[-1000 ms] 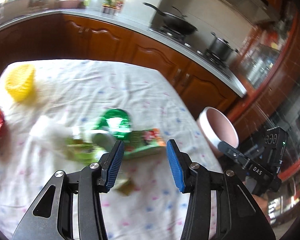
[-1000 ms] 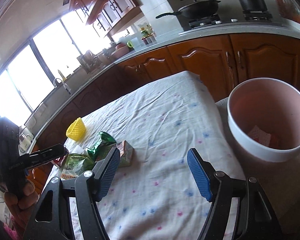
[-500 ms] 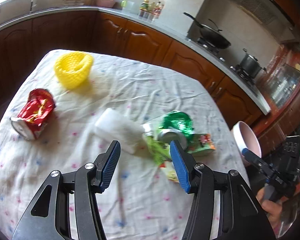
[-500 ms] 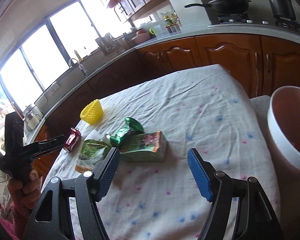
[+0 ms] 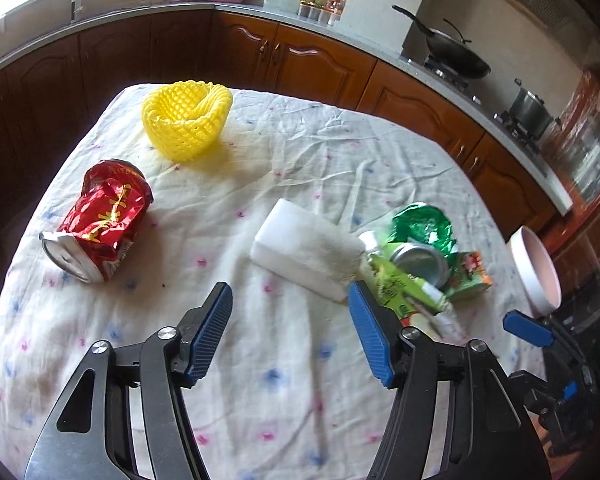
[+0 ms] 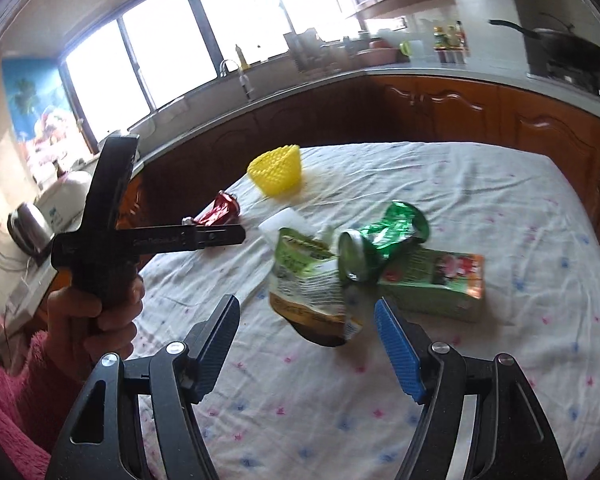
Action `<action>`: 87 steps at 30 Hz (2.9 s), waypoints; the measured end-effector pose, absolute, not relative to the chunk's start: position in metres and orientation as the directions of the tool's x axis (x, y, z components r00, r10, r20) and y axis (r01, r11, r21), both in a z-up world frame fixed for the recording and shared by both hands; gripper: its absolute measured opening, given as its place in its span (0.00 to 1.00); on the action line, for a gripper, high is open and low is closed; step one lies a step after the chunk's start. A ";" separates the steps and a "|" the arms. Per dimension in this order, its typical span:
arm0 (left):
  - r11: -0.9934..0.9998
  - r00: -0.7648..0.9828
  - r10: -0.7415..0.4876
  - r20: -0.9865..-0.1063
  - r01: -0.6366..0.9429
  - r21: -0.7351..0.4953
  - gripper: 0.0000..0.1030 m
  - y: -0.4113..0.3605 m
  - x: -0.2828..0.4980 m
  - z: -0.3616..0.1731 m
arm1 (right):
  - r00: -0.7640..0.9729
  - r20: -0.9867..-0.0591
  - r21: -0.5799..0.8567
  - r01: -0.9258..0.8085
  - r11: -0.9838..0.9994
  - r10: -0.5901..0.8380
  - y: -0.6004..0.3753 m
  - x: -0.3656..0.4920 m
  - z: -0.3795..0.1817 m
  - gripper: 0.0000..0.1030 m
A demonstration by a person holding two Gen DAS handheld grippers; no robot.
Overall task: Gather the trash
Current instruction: 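Move both open tools back over the remaining trash on the table, then grasp the green drink pouch with the right tool while the left tool grasps the white foam block, then carry the drink pouch and foam block in both tools over the pink bin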
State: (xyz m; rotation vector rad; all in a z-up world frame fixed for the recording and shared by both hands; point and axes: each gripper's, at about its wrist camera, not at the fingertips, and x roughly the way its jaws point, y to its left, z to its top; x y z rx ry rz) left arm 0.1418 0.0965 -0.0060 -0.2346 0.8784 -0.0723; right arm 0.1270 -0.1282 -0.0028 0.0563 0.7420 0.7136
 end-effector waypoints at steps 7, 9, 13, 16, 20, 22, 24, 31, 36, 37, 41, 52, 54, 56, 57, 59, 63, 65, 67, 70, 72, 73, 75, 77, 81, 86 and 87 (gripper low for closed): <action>0.981 0.624 -0.164 -0.764 0.026 -0.190 0.79 0.094 0.155 -0.012 | 0.499 -0.629 0.252 -0.594 0.764 0.596 -0.098 0.142 -0.015 0.54; 0.987 0.613 -0.144 -0.777 0.029 -0.160 0.79 0.090 0.163 -0.017 | 0.490 -0.640 0.253 -0.592 0.765 0.591 -0.094 0.148 -0.019 0.36; 0.992 0.596 -0.125 -0.793 0.049 -0.120 0.79 0.080 0.174 -0.027 | 0.473 -0.641 0.313 -0.557 0.769 0.604 -0.103 0.160 -0.024 0.09; 0.992 0.591 -0.125 -0.797 0.048 -0.120 0.79 0.074 0.181 -0.030 | 0.491 -0.597 0.388 -0.516 0.764 0.635 -0.124 0.160 -0.019 0.05; 0.994 0.588 -0.106 -0.802 0.044 -0.099 0.80 0.068 0.191 -0.035 | 0.516 -0.537 0.455 -0.489 0.744 0.668 -0.147 0.156 -0.007 0.04; 0.994 0.581 -0.113 -0.806 0.059 -0.097 0.81 0.064 0.194 -0.039 | 0.536 -0.517 0.459 -0.484 0.745 0.667 -0.153 0.151 0.000 0.04; 0.994 0.581 -0.111 -0.807 0.065 -0.090 0.85 0.060 0.197 -0.042 | 0.550 -0.499 0.466 -0.481 0.743 0.670 -0.160 0.147 0.007 0.04; 0.983 0.599 -0.185 -0.779 0.128 -0.135 0.42 0.045 0.200 -0.036 | 0.575 -0.466 0.481 -0.474 0.738 0.672 -0.175 0.140 0.017 0.04; 0.982 0.624 -0.187 -0.759 0.118 -0.144 0.34 0.040 0.198 -0.026 | 0.595 -0.456 0.489 -0.454 0.745 0.662 -0.188 0.138 0.017 0.04; 0.981 0.627 -0.192 -0.755 0.116 -0.152 0.33 0.040 0.197 -0.024 | 0.599 -0.454 0.489 -0.451 0.746 0.660 -0.190 0.137 0.018 0.04; 0.975 0.646 -0.219 -0.731 0.120 -0.185 0.32 0.041 0.188 -0.010 | 0.623 -0.440 0.488 -0.440 0.754 0.647 -0.202 0.133 0.021 0.04; 0.940 0.662 -0.338 -0.669 0.269 -0.208 0.32 -0.010 0.164 0.032 | 0.690 -0.417 0.494 -0.374 0.785 0.592 -0.246 0.125 0.025 0.04; 0.931 0.654 -0.360 -0.665 0.302 -0.207 0.32 -0.026 0.163 0.034 | 0.708 -0.415 0.490 -0.356 0.796 0.572 -0.258 0.122 0.026 0.04; 0.918 0.639 -0.388 -0.665 0.336 -0.212 0.32 -0.041 0.163 0.035 | 0.723 -0.414 0.489 -0.337 0.805 0.553 -0.268 0.118 0.027 0.04; 0.911 0.631 -0.399 -0.665 0.352 -0.213 0.32 -0.049 0.163 0.034 | 0.731 -0.413 0.487 -0.327 0.810 0.544 -0.274 0.117 0.028 0.04; 0.899 0.614 -0.420 -0.668 0.381 -0.215 0.32 -0.065 0.162 0.034 | 0.748 -0.414 0.483 -0.303 0.821 0.519 -0.286 0.113 0.029 0.04; 0.871 0.579 -0.463 -0.671 0.438 -0.224 0.32 -0.096 0.160 0.034 | 0.776 -0.415 0.484 -0.255 0.837 0.476 -0.310 0.106 0.029 0.04; 0.858 0.566 -0.480 -0.670 0.462 -0.225 0.32 -0.109 0.159 0.036 | 0.792 -0.416 0.484 -0.224 0.846 0.448 -0.325 0.103 0.028 0.04; 0.845 0.553 -0.495 -0.670 0.485 -0.225 0.32 -0.123 0.160 0.038 | 0.801 -0.417 0.487 -0.202 0.850 0.430 -0.335 0.101 0.028 0.04; 0.827 0.529 -0.516 -0.674 0.513 -0.230 0.32 -0.139 0.161 0.039 | 0.816 -0.415 0.494 -0.169 0.853 0.402 -0.352 0.096 0.027 0.04; 0.816 0.515 -0.525 -0.677 0.529 -0.231 0.32 -0.151 0.161 0.039 | 0.824 -0.416 0.496 -0.150 0.855 0.385 -0.362 0.094 0.027 0.04; 0.810 0.507 -0.531 -0.679 0.538 -0.232 0.32 -0.156 0.162 0.039 | 0.827 -0.415 0.497 -0.142 0.856 0.378 -0.366 0.093 0.027 0.04; 0.798 0.491 -0.542 -0.682 0.555 -0.234 0.32 -0.170 0.164 0.041 | 0.836 -0.414 0.499 -0.124 0.858 0.361 -0.375 0.091 0.027 0.04; 0.789 0.479 -0.549 -0.685 0.568 -0.235 0.32 -0.181 0.166 0.042 | 0.845 -0.412 0.499 -0.104 0.860 0.341 -0.386 0.091 0.027 0.04; 0.761 0.451 -0.567 -0.689 0.606 -0.230 0.32 -0.207 0.172 0.048 | 0.864 -0.416 0.496 -0.047 0.867 0.284 -0.409 0.091 0.029 0.04; 0.725 0.414 -0.593 -0.690 0.647 -0.235 0.32 -0.238 0.182 0.054 | 0.879 -0.415 0.492 0.000 0.871 0.235 -0.434 0.091 0.032 0.04; 0.716 0.403 -0.598 -0.693 0.657 -0.236 0.32 -0.246 0.185 0.055 | 0.881 -0.413 0.494 0.004 0.869 0.231 -0.438 0.091 0.032 0.04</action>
